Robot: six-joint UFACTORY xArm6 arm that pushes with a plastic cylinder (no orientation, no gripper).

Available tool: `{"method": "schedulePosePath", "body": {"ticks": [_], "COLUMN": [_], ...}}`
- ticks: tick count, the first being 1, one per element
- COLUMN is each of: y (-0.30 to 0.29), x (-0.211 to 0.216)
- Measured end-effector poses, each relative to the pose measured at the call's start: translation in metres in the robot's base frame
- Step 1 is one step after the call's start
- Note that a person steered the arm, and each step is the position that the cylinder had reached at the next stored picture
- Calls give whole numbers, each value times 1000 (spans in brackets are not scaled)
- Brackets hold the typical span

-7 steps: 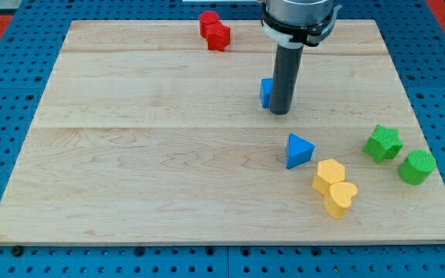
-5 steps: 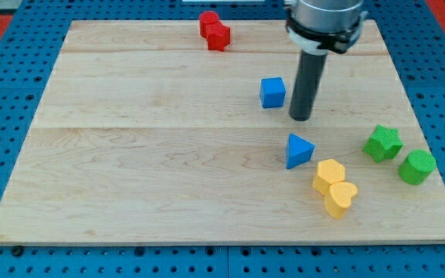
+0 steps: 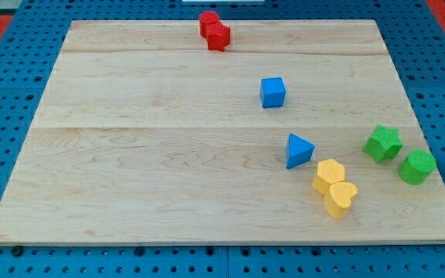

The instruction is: Push the green circle along with green star towards up

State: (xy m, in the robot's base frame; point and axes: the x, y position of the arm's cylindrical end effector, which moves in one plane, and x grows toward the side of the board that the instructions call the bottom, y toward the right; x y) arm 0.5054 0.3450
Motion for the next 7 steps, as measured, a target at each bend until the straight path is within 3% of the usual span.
{"method": "schedulePosePath", "body": {"ticks": [1,2,3,5,7], "y": [0,-38,-62,-81,-127], "x": [71,70,38,25,-14]}}
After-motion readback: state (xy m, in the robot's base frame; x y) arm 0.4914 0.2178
